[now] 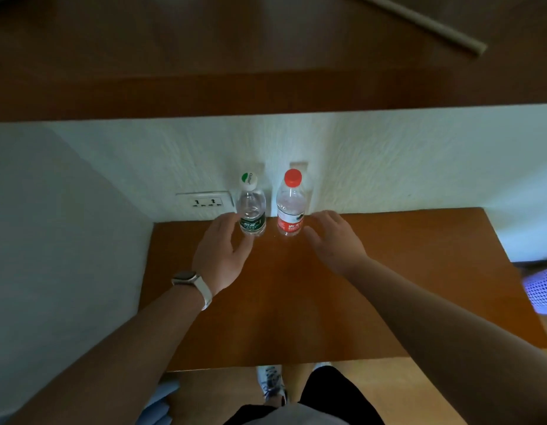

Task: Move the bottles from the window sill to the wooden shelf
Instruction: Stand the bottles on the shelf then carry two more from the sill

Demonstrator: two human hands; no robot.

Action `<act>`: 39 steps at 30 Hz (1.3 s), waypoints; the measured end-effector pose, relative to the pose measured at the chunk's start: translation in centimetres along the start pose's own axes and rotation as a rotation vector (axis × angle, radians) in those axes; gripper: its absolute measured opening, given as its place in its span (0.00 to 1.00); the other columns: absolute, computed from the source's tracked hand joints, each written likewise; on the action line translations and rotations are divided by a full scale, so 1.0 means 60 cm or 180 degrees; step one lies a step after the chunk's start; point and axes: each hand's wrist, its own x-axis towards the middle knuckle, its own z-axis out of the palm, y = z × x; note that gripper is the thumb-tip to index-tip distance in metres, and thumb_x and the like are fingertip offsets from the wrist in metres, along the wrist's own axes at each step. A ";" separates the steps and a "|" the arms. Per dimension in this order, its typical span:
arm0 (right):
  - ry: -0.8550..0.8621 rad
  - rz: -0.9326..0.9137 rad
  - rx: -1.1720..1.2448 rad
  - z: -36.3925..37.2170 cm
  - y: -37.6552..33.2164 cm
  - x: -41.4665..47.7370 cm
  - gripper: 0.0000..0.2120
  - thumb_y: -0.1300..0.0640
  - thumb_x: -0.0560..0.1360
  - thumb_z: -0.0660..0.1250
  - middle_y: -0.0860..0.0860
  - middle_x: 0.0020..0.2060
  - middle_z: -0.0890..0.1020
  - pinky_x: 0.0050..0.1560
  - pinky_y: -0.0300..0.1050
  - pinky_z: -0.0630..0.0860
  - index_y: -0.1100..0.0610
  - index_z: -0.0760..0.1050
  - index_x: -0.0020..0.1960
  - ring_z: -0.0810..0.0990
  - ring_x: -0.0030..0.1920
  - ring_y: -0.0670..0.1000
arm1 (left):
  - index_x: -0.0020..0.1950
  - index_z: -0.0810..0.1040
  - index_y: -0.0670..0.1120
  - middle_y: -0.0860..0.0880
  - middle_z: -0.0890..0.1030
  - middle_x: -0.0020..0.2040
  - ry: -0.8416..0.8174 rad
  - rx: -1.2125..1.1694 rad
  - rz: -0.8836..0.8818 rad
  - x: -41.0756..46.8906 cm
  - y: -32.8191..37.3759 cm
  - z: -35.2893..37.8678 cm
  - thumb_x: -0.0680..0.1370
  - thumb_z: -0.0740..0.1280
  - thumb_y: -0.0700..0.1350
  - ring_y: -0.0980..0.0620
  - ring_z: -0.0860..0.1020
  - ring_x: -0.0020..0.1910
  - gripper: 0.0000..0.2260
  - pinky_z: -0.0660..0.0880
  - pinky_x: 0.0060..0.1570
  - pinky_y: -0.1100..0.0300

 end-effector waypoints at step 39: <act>-0.0893 -0.4334 -0.1358 -0.116 -0.197 -0.289 0.28 0.38 0.80 0.50 0.52 0.69 0.74 0.67 0.55 0.70 0.52 0.68 0.73 0.70 0.70 0.55 | 0.69 0.76 0.51 0.47 0.76 0.69 0.1258 0.1789 -0.1858 -0.545 0.290 -0.121 0.78 0.56 0.60 0.42 0.73 0.68 0.24 0.69 0.66 0.40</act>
